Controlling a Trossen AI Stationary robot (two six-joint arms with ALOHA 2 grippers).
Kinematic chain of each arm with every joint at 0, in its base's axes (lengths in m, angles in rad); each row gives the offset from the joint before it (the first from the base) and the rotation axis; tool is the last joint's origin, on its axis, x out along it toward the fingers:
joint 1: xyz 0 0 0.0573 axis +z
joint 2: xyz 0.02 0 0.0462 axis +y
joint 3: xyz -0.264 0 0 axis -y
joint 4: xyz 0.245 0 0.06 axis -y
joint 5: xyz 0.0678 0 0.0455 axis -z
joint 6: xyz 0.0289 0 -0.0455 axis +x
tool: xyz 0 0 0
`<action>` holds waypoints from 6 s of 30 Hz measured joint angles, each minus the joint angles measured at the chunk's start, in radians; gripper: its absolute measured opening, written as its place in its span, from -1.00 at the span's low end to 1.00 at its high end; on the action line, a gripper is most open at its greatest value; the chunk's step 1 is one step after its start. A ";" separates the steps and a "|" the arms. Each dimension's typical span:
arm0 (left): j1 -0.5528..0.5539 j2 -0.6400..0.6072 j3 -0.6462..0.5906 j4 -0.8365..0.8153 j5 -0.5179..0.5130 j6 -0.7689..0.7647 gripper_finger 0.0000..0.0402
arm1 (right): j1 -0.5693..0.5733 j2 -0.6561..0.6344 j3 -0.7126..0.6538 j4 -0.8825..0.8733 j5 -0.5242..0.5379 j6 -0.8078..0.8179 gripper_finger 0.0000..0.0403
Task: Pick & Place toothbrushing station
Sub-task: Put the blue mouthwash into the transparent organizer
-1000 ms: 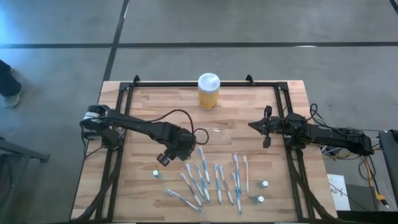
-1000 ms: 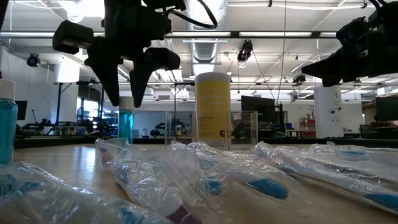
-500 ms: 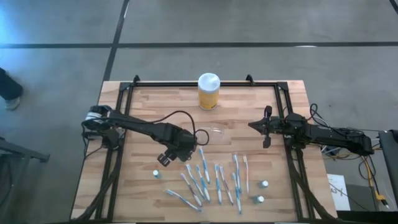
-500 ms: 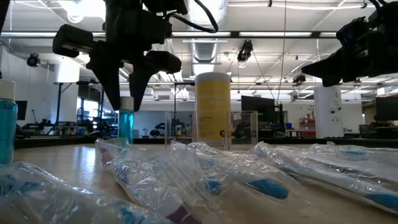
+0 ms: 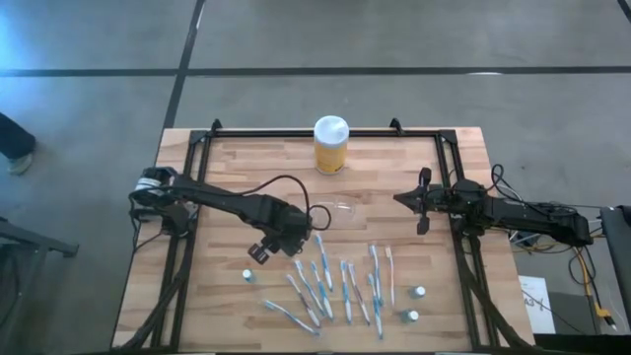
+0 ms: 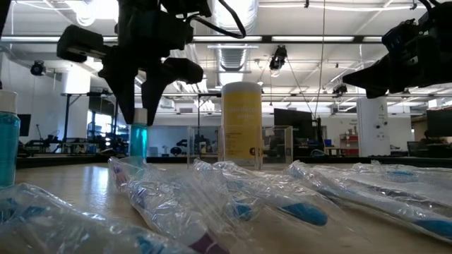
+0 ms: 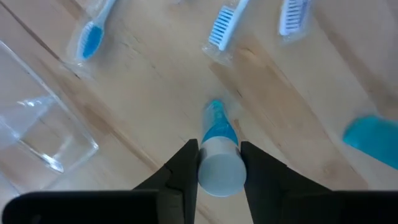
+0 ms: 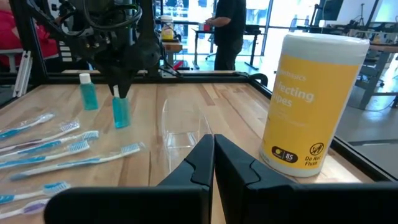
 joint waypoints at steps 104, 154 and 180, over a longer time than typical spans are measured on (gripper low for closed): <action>0.285 -0.082 0.365 -0.042 -0.105 -0.356 -0.50 | 0.000 0.013 0.000 -0.017 0.028 -0.030 -0.96; 0.290 0.406 0.643 -0.164 -0.081 -0.447 -0.50 | 0.000 0.019 0.000 -0.025 0.026 -0.026 -0.96; 0.290 0.457 0.645 -0.147 -0.108 -0.470 -0.50 | 0.000 0.019 0.000 -0.025 0.026 -0.030 -0.96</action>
